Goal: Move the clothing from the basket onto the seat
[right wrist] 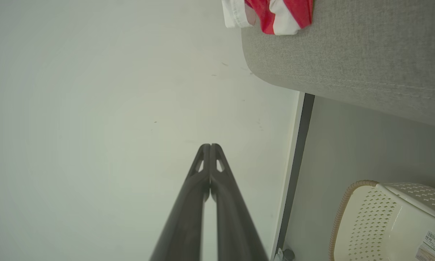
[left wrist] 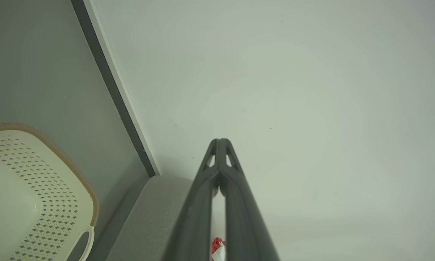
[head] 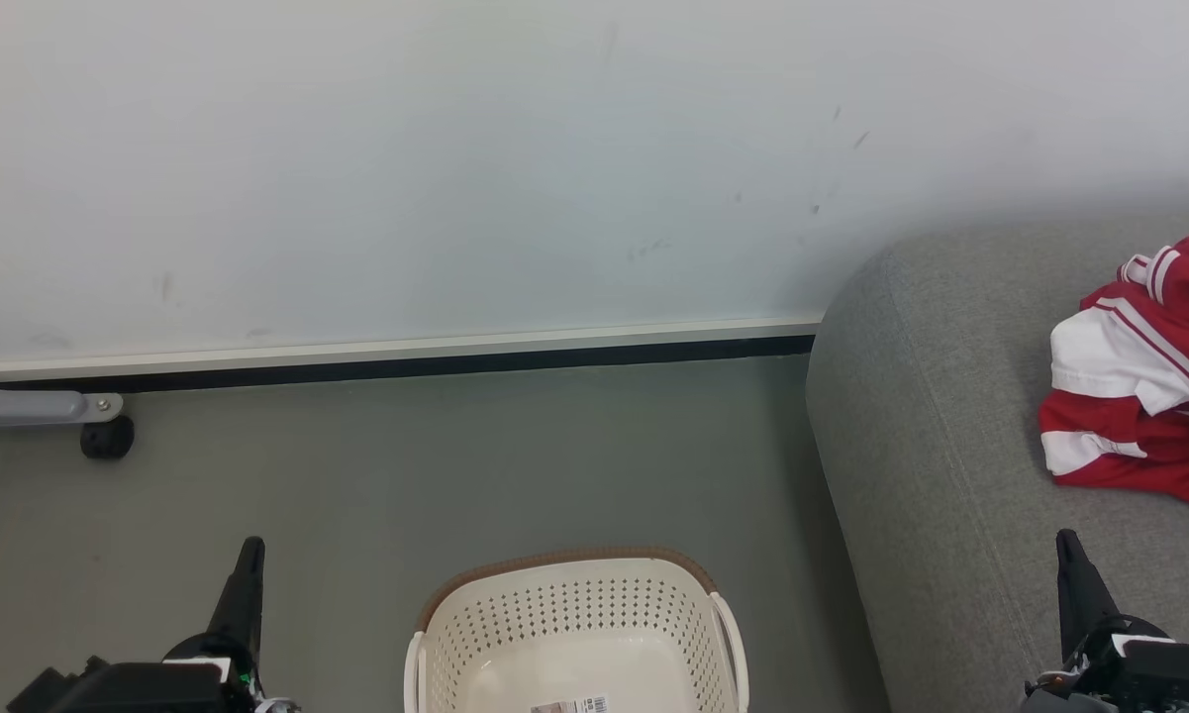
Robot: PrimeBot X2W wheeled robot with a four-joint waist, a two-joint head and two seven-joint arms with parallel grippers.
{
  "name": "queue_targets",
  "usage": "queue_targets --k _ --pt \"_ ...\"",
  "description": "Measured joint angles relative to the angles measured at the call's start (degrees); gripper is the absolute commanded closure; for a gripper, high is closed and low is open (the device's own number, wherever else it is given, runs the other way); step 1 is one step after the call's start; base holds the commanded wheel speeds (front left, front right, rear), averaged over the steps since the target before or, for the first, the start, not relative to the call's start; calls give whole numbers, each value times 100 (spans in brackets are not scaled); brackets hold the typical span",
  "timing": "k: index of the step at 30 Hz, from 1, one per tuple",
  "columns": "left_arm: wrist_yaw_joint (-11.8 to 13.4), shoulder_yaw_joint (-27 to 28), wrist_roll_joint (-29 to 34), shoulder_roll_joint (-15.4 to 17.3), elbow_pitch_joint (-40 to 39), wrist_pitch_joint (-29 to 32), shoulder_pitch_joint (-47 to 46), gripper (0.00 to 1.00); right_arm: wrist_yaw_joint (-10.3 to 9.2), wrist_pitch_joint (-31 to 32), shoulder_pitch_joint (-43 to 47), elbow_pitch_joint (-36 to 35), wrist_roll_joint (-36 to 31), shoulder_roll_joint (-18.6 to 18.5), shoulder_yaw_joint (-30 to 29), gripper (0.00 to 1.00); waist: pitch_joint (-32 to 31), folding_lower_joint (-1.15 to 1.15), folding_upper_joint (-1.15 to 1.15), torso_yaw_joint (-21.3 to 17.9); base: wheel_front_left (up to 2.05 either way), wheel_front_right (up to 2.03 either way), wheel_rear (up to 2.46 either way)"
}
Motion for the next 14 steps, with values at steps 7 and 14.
queue_targets --k 7,14 --pt "0 0 -1 0 1 0 -1 100 0 0 0 2 1 1 0 100 0 0 0 0 0 0 0" --pt "0 0 -1 0 2 0 -3 100 1 0 0 4 7 1 1 100 0 0 0 0 0 0 0"
